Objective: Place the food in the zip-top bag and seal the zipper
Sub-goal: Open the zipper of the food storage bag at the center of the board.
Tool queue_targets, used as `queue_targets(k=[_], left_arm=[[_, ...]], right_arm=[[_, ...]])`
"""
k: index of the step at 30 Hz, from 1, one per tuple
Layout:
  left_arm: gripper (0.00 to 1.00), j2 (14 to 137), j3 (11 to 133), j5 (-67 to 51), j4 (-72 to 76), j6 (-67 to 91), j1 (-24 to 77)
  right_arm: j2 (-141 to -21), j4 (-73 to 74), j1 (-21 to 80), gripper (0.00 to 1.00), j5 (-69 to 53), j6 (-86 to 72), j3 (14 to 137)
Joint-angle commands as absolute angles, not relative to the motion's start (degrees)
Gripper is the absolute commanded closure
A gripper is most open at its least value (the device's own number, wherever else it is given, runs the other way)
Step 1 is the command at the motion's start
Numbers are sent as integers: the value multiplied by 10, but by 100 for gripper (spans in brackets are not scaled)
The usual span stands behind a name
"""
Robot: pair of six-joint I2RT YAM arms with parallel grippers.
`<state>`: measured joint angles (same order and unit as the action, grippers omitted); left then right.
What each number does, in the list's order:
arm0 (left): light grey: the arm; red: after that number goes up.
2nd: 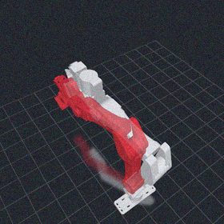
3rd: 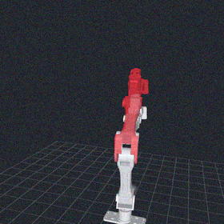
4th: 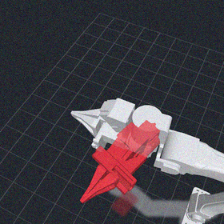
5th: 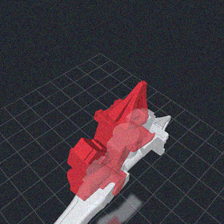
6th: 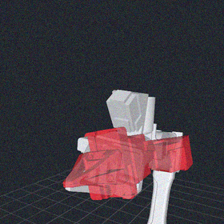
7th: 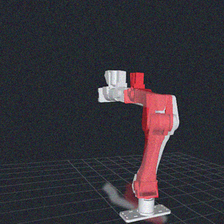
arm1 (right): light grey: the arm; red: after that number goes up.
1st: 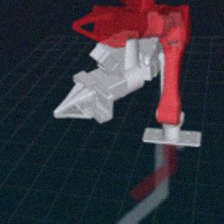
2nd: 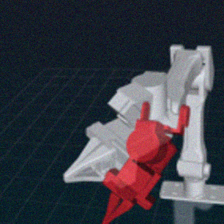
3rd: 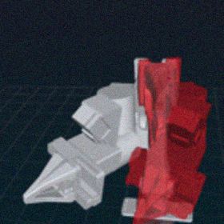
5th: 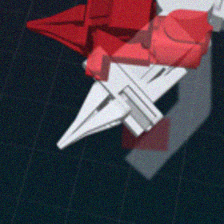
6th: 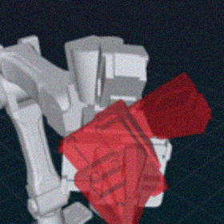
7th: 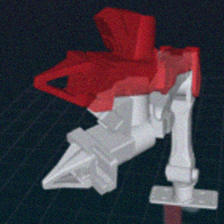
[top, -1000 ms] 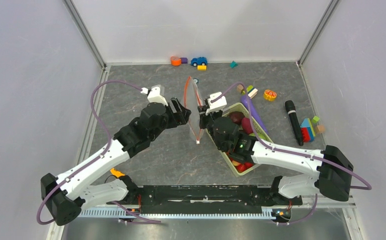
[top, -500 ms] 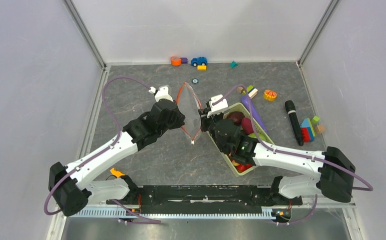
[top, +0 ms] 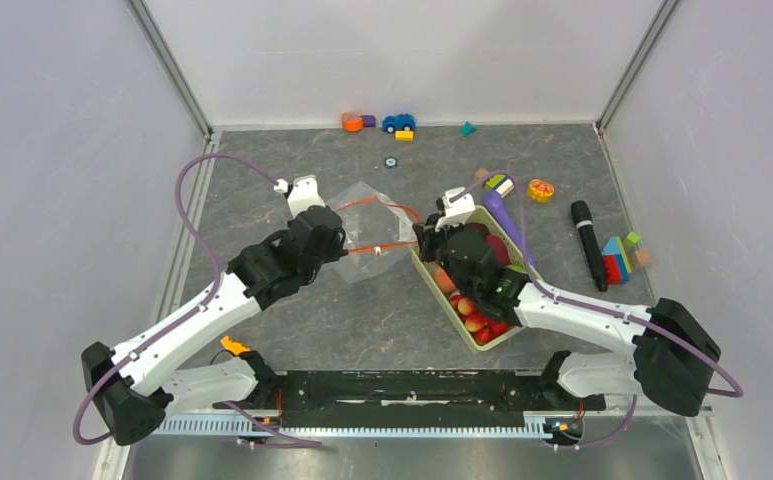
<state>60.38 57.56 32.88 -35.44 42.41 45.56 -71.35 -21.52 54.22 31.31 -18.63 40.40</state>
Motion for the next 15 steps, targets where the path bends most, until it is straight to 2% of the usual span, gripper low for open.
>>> queue_targets(k=[1, 3, 8, 12, 15], left_arm=[[98, 606, 595, 391, -443, 388, 447], [98, 625, 592, 365, -434, 389, 447], [98, 701, 637, 371, -481, 413, 446], [98, 737, 656, 323, -489, 420, 446], [98, 748, 655, 343, -489, 434, 446]], right_arm=[[-734, -224, 483, 100, 245, -211, 370], [-752, -254, 483, 100, 193, -197, 367], [-786, -272, 483, 73, 108, -176, 387], [-773, -261, 483, 38, 28, -128, 410], [-738, -283, 483, 16, -27, -104, 396]])
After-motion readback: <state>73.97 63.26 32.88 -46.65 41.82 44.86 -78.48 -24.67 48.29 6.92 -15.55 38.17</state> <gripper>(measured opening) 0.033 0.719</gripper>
